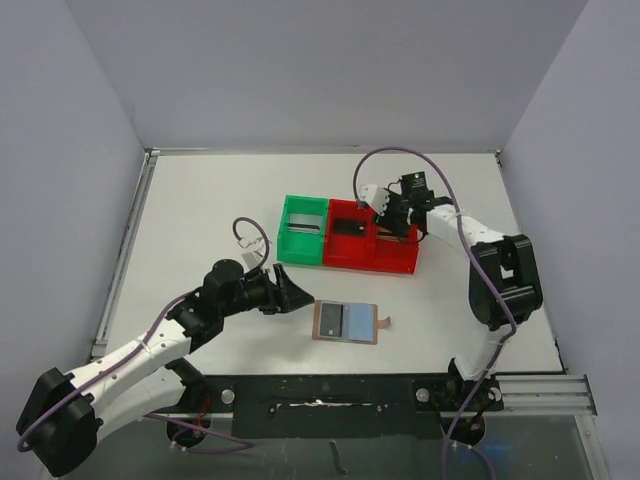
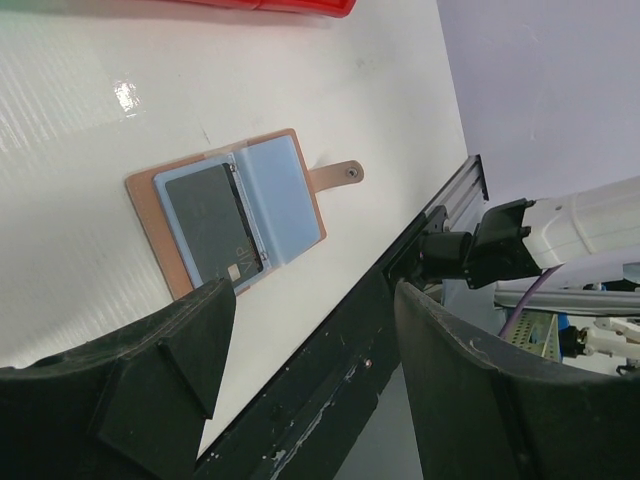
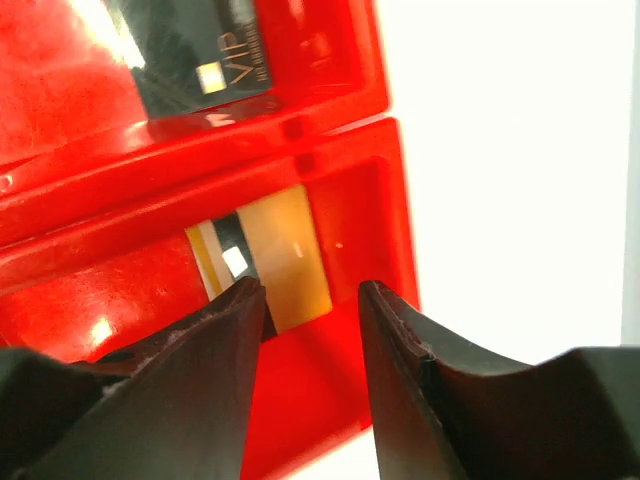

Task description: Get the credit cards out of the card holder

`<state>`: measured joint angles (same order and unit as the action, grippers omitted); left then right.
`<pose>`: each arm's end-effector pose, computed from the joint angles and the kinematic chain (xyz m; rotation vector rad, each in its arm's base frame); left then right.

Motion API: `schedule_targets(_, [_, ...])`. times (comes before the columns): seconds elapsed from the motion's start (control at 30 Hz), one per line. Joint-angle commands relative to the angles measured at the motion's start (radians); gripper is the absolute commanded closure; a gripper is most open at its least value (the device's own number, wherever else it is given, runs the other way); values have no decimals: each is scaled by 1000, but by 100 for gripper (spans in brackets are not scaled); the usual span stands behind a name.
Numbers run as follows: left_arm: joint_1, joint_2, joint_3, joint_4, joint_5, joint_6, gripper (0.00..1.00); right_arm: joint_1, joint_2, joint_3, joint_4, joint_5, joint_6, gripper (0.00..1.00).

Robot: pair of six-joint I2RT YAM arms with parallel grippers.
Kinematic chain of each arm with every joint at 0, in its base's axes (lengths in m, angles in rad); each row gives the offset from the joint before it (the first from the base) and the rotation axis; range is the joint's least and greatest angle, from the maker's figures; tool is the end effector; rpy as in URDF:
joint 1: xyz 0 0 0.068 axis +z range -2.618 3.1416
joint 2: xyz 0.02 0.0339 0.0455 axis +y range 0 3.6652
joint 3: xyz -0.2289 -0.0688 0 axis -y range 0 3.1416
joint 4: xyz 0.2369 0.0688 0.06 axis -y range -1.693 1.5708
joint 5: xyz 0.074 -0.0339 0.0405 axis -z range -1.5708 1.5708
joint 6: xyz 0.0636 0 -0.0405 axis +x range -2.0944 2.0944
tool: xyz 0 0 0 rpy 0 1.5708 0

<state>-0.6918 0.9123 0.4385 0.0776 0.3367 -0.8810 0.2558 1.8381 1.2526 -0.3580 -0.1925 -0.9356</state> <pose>0.1728 -0.1704 0.1881 0.0398 2.2061 -1.2962 0.3753 0.1107 0.1429 -1.4608 2.0162 -0.0426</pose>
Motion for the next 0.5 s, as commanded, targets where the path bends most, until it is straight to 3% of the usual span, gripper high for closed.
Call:
schedule_targets(0.0, [4,-29,37,31,-15,-16,36,0,-206,-64,192,-11,142,55])
schedule_targets(0.2, [9,-57,19,27,-55,-35,36,11,-538,-320,479,10,475,33])
schedule_targets(0.47, [19,-87,6,36,-114,-70,35,8,-860,-518,551,5,1072,10])
